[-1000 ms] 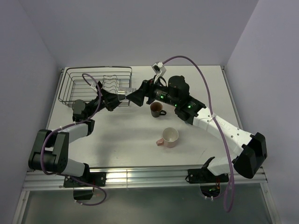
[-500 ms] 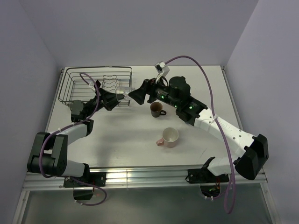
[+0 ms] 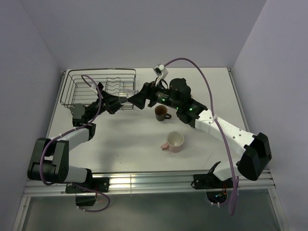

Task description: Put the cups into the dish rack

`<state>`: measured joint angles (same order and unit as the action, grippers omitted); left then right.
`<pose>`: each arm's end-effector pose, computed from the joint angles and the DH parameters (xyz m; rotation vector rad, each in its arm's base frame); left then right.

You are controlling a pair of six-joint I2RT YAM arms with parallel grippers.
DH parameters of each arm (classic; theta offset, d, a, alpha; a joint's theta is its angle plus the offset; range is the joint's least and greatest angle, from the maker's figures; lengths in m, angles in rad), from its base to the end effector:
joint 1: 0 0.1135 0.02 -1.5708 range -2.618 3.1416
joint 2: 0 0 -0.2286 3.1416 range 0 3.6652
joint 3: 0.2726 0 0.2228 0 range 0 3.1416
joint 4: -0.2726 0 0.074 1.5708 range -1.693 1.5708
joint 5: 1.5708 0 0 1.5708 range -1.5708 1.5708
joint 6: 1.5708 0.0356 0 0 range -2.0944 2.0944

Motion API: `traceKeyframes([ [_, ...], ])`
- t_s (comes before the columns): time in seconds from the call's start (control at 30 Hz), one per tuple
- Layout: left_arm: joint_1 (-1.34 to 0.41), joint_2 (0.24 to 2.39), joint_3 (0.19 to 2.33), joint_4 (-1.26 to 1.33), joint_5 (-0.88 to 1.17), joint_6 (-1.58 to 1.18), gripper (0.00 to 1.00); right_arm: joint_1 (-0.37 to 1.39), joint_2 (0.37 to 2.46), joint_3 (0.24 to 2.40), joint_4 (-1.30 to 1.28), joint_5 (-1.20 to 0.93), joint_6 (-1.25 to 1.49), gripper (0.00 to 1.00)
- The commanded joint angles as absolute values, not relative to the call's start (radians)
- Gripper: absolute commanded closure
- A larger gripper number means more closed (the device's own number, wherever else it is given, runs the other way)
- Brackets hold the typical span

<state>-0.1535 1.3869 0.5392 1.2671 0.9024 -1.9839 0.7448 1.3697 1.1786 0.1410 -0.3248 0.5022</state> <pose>0.2456 -0.0663 0.2562 -0.4738 1.6862 -2.2228 0.2158 0.2144 0.3502 -0.4802 1.6960 1.1989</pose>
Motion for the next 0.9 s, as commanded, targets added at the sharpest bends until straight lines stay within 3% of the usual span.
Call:
traceKeyframes([
  [0.0,-0.152,1.345,0.578,1.802,0.923,-1.996,1.00,0.749,1.390,1.230,0.257,-0.397,0.543,0.12],
  [0.33,-0.152,1.359,0.572,1.807,0.927,-2.003,1.00,0.749,1.407,1.241,0.295,-0.391,0.568,0.28],
  [0.4,-0.152,1.365,0.575,1.810,0.928,-2.006,1.00,0.749,1.413,1.247,0.291,-0.391,0.574,0.43],
  [0.43,-0.152,1.367,0.577,1.812,0.928,-2.008,1.00,0.749,1.413,1.247,0.293,-0.393,0.575,0.58],
  [0.63,-0.152,1.382,0.584,1.815,0.926,-2.006,0.99,0.749,1.424,1.259,0.279,-0.396,0.583,0.97],
  [0.67,-0.152,1.382,0.584,1.812,0.930,-2.003,0.94,0.749,1.422,1.264,0.269,-0.388,0.583,1.00],
  [0.7,-0.152,1.382,0.584,1.796,0.930,-1.996,0.78,0.749,1.420,1.266,0.262,-0.381,0.580,1.00],
  [0.73,-0.152,1.379,0.583,1.783,0.931,-1.985,0.69,0.749,1.416,1.269,0.256,-0.371,0.575,1.00],
  [0.87,-0.146,1.341,0.583,1.613,0.936,-1.886,0.43,0.749,1.408,1.313,0.169,-0.295,0.531,1.00],
])
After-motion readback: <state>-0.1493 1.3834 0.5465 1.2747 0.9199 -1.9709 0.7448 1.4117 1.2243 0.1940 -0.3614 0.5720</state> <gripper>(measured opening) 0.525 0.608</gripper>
